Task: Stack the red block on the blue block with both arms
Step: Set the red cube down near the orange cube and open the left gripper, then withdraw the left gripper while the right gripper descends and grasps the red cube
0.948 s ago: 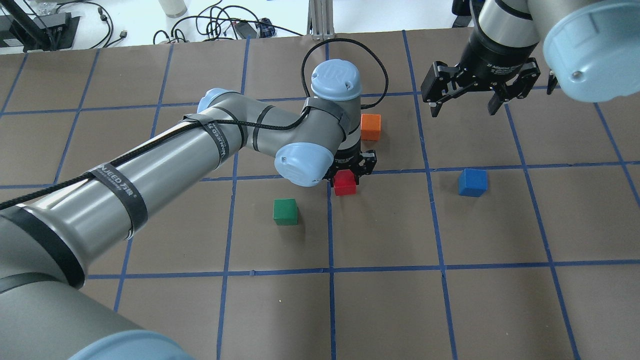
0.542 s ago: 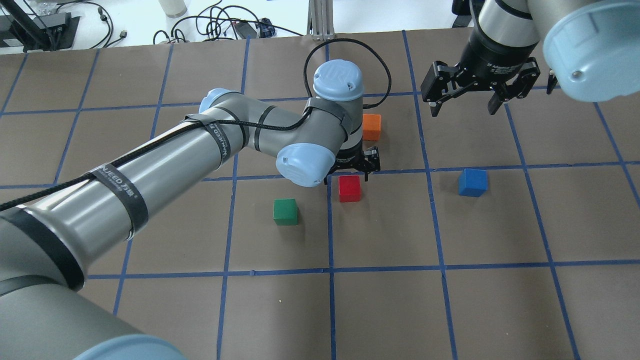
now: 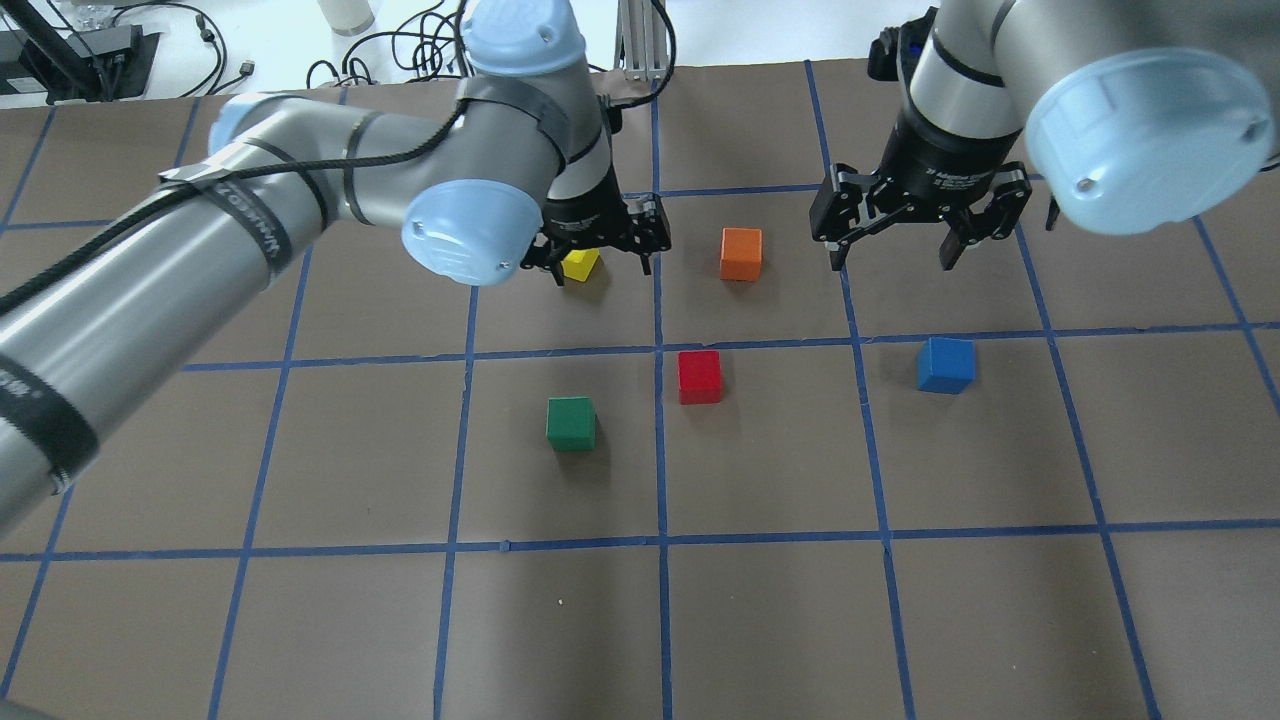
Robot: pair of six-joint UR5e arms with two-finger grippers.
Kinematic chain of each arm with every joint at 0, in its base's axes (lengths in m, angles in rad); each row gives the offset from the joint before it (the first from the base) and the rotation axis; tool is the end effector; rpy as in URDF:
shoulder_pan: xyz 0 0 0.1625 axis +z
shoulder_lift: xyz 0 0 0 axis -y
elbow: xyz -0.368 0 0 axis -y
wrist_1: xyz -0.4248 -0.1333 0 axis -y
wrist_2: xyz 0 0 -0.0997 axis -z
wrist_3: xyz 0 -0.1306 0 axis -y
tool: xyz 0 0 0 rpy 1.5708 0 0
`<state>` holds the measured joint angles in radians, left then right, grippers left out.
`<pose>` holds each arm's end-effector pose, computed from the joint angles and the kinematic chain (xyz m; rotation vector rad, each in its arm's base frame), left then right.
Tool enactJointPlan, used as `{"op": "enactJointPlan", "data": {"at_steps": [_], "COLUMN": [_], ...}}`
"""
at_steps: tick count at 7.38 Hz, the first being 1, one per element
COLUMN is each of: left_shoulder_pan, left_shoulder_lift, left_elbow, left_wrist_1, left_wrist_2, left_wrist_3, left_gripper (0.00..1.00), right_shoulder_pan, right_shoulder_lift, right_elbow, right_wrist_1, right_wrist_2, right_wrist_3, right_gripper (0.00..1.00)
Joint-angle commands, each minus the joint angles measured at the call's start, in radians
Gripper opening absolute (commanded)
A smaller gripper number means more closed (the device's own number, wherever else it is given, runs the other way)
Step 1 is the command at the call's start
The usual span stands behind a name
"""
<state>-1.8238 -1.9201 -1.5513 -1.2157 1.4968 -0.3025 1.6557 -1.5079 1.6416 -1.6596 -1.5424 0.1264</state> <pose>-0.2963 -0.5749 0.2430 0.0744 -3.0626 0.0062 0.1821 -0.5243 0.3383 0.0657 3.1165 0.0743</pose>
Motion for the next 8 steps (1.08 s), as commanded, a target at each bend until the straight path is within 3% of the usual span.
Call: {"op": "enactJointPlan", "data": {"at_steps": [1,3,4,6,8], "left_shoulder_pan": [0.107,0.144,0.149,0.202,0.239], "left_shoulder_lift": [0.061,0.085,0.099,0.142,0.174], "left_elbow": [-0.003,-0.012,-0.01,-0.007,-0.018], "left_wrist_1": [-0.086,-0.113,-0.132,-0.201,-0.228], "left_wrist_2": [0.0,0.002,0.006,0.008,0.008], "left_wrist_3": [0.119,0.157,0.189,0.285,0.333], "left_gripper": [1.0,1.0,1.0,1.0,1.0], "right_shoulder_pan": [0.138,0.243,0.272,0.274,0.274], "right_shoulder_lift": [0.116,0.272,0.313,0.34,0.342], "right_elbow": [0.043,0.05,0.053,0.092,0.165], "right_wrist_1": [-0.165,-0.381,-0.413,-0.454,-0.573], "right_wrist_2": [-0.002,-0.008,-0.012,-0.013,-0.013], "right_wrist_3": [0.164,0.272,0.309,0.297,0.296], "right_gripper": [1.0,1.0,1.0,1.0,1.0]}}
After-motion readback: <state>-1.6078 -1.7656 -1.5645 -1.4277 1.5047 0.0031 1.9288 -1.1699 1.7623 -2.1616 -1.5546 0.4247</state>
